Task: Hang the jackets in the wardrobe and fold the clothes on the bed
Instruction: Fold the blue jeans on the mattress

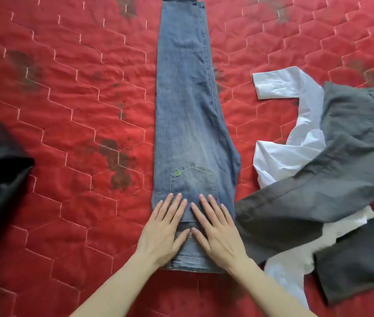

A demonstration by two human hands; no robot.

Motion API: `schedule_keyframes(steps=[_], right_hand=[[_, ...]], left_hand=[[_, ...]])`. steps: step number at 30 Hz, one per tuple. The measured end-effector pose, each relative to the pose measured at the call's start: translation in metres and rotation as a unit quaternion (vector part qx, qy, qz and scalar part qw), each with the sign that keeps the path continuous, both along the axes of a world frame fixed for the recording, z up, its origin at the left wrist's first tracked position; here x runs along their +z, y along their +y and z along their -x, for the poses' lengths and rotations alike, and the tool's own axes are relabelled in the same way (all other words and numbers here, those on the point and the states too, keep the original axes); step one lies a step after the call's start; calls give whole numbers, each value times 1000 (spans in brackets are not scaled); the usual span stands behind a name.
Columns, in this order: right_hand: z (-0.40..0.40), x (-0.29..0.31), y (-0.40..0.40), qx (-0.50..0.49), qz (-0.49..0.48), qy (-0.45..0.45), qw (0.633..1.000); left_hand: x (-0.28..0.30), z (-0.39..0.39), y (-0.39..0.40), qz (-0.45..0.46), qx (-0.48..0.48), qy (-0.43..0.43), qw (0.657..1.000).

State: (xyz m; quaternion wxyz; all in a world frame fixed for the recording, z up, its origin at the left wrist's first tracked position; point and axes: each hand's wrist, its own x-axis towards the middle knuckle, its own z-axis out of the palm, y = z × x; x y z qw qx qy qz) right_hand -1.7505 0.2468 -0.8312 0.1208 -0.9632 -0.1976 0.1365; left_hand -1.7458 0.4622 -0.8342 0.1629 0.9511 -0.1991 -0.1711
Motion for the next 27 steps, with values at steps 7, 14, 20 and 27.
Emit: schedule_keyframes(steps=[7,14,20,27], right_hand=[[-14,-14,-39,115,-10,52,992],[-42,12,-95,266,51,106,957],[-35,-3,-90,262,60,34,963],[-29,-6,-77,163,-74,25,984]], left_hand=[[-17,-7,39,55,-132,-1,990],[-4,-43,75,-38,-295,-16,955],[-14,-40,72,-48,-285,-82,954],[-11,-30,67,-14,-238,-26,971]])
